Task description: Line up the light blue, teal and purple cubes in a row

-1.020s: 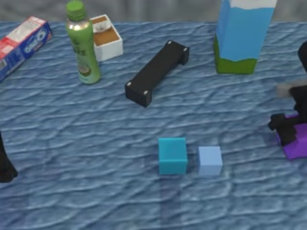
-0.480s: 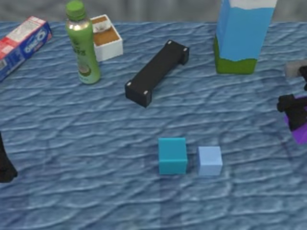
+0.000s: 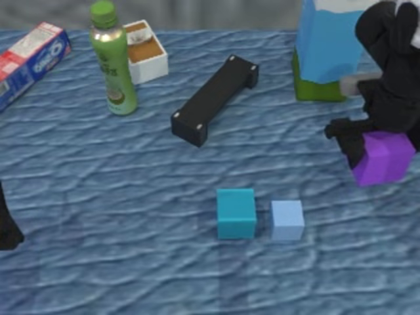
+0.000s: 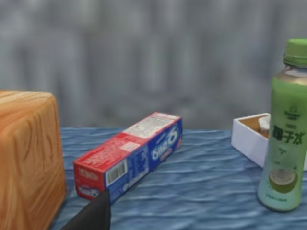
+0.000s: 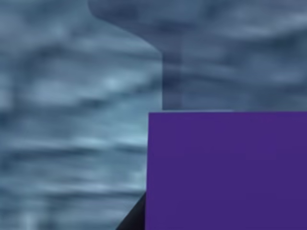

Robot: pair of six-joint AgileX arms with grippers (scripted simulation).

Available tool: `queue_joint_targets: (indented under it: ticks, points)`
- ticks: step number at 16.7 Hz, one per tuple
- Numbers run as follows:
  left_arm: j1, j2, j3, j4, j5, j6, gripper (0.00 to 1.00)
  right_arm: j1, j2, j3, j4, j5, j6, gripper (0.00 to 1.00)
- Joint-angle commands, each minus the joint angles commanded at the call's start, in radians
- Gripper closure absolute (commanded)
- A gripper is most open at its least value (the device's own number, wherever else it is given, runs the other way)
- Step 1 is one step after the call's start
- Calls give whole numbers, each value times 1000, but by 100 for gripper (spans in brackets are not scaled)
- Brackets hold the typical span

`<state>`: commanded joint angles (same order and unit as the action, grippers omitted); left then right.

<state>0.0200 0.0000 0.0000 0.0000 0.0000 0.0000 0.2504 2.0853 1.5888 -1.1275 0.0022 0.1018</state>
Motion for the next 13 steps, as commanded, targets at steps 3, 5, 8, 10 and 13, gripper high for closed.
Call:
queue_joint_targets:
  ticks: [3, 5, 8, 10, 13]
  points:
    - [0, 0, 0, 0, 0, 0, 0, 146, 145, 252, -113, 2, 182, 100]
    - [0, 0, 0, 0, 0, 0, 0, 253, 245, 448, -192, 2, 316, 100]
    - [0, 0, 0, 0, 0, 0, 0, 412, 380, 724, -302, 4, 516, 100]
    - [0, 0, 0, 0, 0, 0, 0, 506, 452, 868, -362, 6, 633, 100]
    - [0, 0, 0, 0, 0, 0, 0, 609, 524, 1005, -423, 11, 761, 100]
